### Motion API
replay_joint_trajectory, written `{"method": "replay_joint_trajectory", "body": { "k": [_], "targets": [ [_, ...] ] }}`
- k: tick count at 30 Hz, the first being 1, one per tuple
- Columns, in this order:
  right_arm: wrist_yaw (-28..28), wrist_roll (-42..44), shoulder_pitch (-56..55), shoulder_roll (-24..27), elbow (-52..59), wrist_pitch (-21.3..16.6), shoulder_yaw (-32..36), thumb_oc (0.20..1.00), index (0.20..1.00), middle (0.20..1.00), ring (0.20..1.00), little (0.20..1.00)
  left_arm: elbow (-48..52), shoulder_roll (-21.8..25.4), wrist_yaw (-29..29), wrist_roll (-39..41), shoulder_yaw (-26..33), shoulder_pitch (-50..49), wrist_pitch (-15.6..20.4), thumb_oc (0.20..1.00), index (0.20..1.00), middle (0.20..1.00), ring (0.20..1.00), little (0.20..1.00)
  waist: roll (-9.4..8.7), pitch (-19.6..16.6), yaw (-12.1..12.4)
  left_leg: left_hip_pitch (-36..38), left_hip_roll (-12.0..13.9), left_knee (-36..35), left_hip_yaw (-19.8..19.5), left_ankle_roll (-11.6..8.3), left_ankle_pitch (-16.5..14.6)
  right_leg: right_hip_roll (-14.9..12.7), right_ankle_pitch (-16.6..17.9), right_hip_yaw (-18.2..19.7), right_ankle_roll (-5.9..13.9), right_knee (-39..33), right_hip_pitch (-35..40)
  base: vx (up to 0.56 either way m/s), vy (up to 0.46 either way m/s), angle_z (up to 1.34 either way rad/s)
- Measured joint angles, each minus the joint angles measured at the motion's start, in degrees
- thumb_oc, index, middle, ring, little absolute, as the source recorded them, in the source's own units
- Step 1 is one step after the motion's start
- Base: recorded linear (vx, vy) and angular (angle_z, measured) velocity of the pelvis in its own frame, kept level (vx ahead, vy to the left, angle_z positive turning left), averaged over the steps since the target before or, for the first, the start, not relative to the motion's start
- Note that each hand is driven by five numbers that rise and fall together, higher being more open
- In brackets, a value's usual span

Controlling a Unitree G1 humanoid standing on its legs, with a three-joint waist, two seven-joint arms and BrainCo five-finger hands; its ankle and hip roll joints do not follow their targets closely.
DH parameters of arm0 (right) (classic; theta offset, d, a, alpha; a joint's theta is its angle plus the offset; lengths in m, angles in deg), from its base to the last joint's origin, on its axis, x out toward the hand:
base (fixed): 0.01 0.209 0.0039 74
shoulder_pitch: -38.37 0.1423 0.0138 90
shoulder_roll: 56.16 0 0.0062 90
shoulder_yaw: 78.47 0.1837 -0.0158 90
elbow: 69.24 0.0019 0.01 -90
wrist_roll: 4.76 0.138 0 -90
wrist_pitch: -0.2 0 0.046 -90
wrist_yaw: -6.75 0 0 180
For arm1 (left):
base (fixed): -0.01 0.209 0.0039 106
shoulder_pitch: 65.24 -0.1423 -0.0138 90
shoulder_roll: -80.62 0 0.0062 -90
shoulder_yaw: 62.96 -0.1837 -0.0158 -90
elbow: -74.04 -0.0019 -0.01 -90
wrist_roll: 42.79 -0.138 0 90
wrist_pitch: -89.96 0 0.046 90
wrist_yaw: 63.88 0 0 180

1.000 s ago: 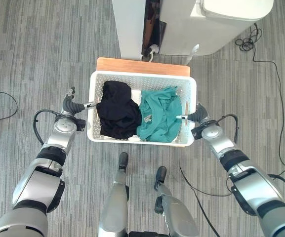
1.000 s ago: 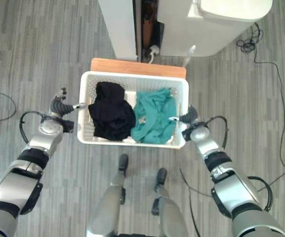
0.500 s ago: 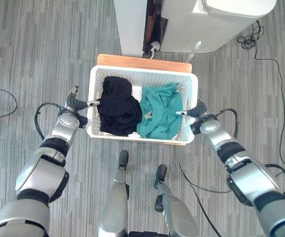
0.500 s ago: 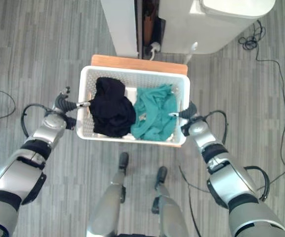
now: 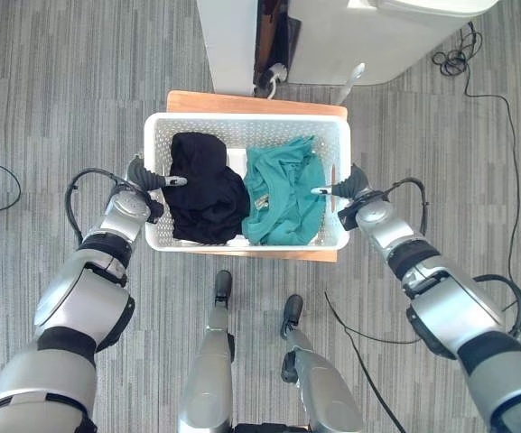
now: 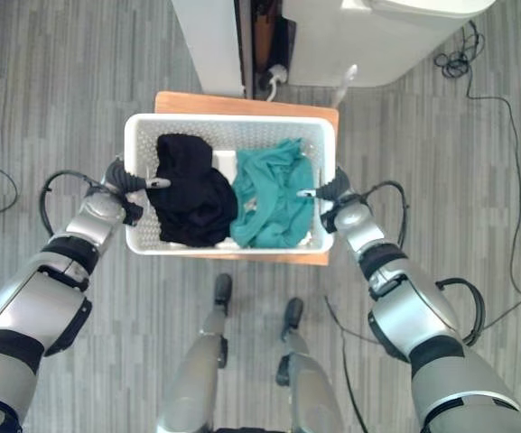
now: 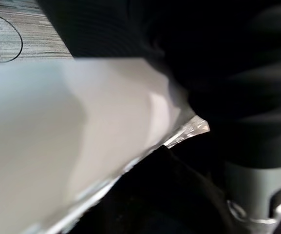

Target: Grab the laundry basket,head to the washer,open it,put in the laundry and shut it.

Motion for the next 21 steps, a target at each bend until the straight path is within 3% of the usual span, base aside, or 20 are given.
{"method": "replay_joint_trajectory", "body": {
  "k": [2, 3, 4, 5, 6, 7, 8, 9, 10, 11, 12, 21],
  "targets": [
    [0.0, 0.0, 0.9, -0.5, -1.7, 0.2, -0.9, 1.000, 1.000, 1.000, 1.000, 1.000, -0.8, 0.0, 0.5, -0.7, -0.6, 0.7, -0.5, 1.000, 1.000, 1.000, 1.000, 1.000, -0.22, -0.2, 0.0, -0.2, 0.0, 0.0, 0.0, -0.03, 0.0, 0.0, 0.0, 0.0, -0.03, 0.0, -0.2, 0.00, 0.000, 0.00],
    [0.0, 0.0, 1.2, -0.8, -2.3, 0.5, -0.9, 1.000, 1.000, 1.000, 1.000, 1.000, -1.0, 0.0, 0.9, -0.8, -1.5, 1.1, -0.8, 0.903, 0.903, 0.903, 0.903, 0.903, -0.39, -0.3, 0.0, -0.3, 0.0, 0.0, 0.0, -0.04, 0.0, 0.0, 0.0, 0.0, -0.04, 0.0, -0.2, 0.00, 0.000, 0.00],
    [0.0, 0.0, 1.2, -0.9, -2.5, 0.8, -0.9, 1.000, 1.000, 1.000, 1.000, 1.000, -1.1, 0.0, 0.9, -0.8, -1.6, 1.2, -0.9, 0.573, 0.573, 0.573, 0.573, 0.573, -0.51, -0.4, 0.0, -0.3, 0.0, 0.0, 0.0, -0.04, 0.0, 0.0, 0.0, 0.0, -0.04, 0.0, -0.3, 0.00, 0.000, 0.00],
    [0.0, 0.0, 1.3, -1.2, -3.1, 1.1, -1.0, 1.000, 1.000, 1.000, 1.000, 1.000, -1.4, -0.2, 0.9, -0.9, -1.9, 1.2, -0.9, 0.347, 0.347, 0.347, 0.347, 0.347, -0.70, -0.9, 0.0, -0.5, 0.0, 0.0, 0.0, -0.04, 0.0, 0.0, 0.0, 0.0, -0.04, 0.0, -0.6, 0.00, 0.000, 0.00],
    [-0.1, 0.0, 1.4, -1.8, -3.9, 1.4, -1.0, 1.000, 1.000, 1.000, 1.000, 1.000, -1.8, -0.3, 1.0, -1.0, -2.2, 1.2, -1.0, 0.200, 0.200, 0.200, 0.200, 0.200, -0.85, -1.8, 0.0, -1.1, 0.0, 0.0, 0.0, -0.04, 0.0, 0.0, 0.0, 0.0, -0.04, 0.0, -1.1, 0.00, 0.000, 0.00],
    [-0.1, 0.0, 1.4, -1.9, -4.1, 1.6, -1.1, 1.000, 1.000, 1.000, 1.000, 1.000, -1.8, -0.4, 1.1, -1.5, -2.2, 1.2, -1.2, 0.200, 0.200, 0.200, 0.200, 0.200, -0.95, -2.2, 0.0, -1.2, 0.0, 0.0, 0.0, -0.04, 0.0, 0.0, 0.0, 0.0, -0.04, 0.0, -1.2, 0.00, 0.000, 0.00],
    [-0.1, 0.0, 1.4, -1.9, -4.3, 1.7, -1.5, 0.900, 0.900, 0.900, 0.900, 0.900, -1.8, -0.4, 1.2, -2.1, -2.2, 1.2, -1.5, 0.200, 0.200, 0.200, 0.200, 0.200, -1.00, -2.3, 0.0, -1.2, 0.0, 0.0, 0.0, -0.03, 0.0, 0.0, 0.0, 0.0, -0.04, 0.0, -1.2, 0.00, 0.000, 0.00],
    [-0.2, 0.0, 1.4, -1.9, -4.4, 1.7, -1.6, 0.900, 0.900, 0.900, 0.900, 0.900, -1.8, -0.4, 1.3, -2.3, -2.2, 1.1, -1.5, 0.200, 0.200, 0.200, 0.200, 0.200, -1.00, -2.3, 0.0, -1.2, -0.1, 0.0, 0.0, -0.03, 0.0, 0.0, 0.0, 0.0, -0.04, 0.0, -1.2, 0.00, 0.000, 0.00],
    [-0.2, 0.0, 1.4, -1.9, -4.4, 1.7, -2.0, 0.523, 0.523, 0.523, 0.523, 0.523, -1.8, -0.4, 1.3, -2.3, -2.2, 1.1, -1.6, 0.200, 0.200, 0.200, 0.200, 0.200, -0.99, -2.4, 0.0, -1.2, -0.1, 0.0, 0.0, -0.03, 0.0, 0.0, 0.0, 0.0, -0.04, 0.0, -1.2, 0.00, 0.000, 0.00],
    [-0.3, 0.0, 1.4, -1.9, -4.4, 1.7, -2.1, 0.523, 0.523, 0.523, 0.523, 0.523, -1.8, -0.4, 1.3, -2.5, -2.2, 1.1, -1.7, 0.200, 0.200, 0.200, 0.200, 0.200, -1.00, -2.4, 0.0, -1.2, 0.0, 0.0, 0.0, -0.03, 0.0, 0.0, 0.0, 0.0, -0.04, 0.0, -1.2, 0.00, 0.000, 0.00],
    [-0.6, 0.0, 1.5, -1.8, -4.4, 1.7, -2.4, 0.200, 0.200, 0.200, 0.200, 0.200, -1.8, -0.4, 1.2, -2.9, -2.3, 1.1, -1.9, 0.200, 0.200, 0.200, 0.200, 0.200, -1.00, -2.4, 0.0, -1.2, 0.0, 0.0, 0.0, -0.03, 0.0, 0.0, 0.0, 0.0, -0.04, 0.0, -1.2, 0.00, 0.000, 0.00],
    [-0.5, -0.5, 1.4, -1.9, -4.4, 2.0, -3.1, 0.200, 0.200, 0.200, 0.200, 0.200, -1.7, -0.6, 0.8, -2.9, -2.0, 0.3, -1.9, 0.200, 0.200, 0.200, 0.200, 0.200, -1.00, -2.9, -0.1, -1.3, -0.1, 0.0, 0.0, -0.02, 0.0, 0.0, 0.0, 0.0, -0.04, 0.0, -1.4, 0.00, 0.000, 0.00]
  ]
}}
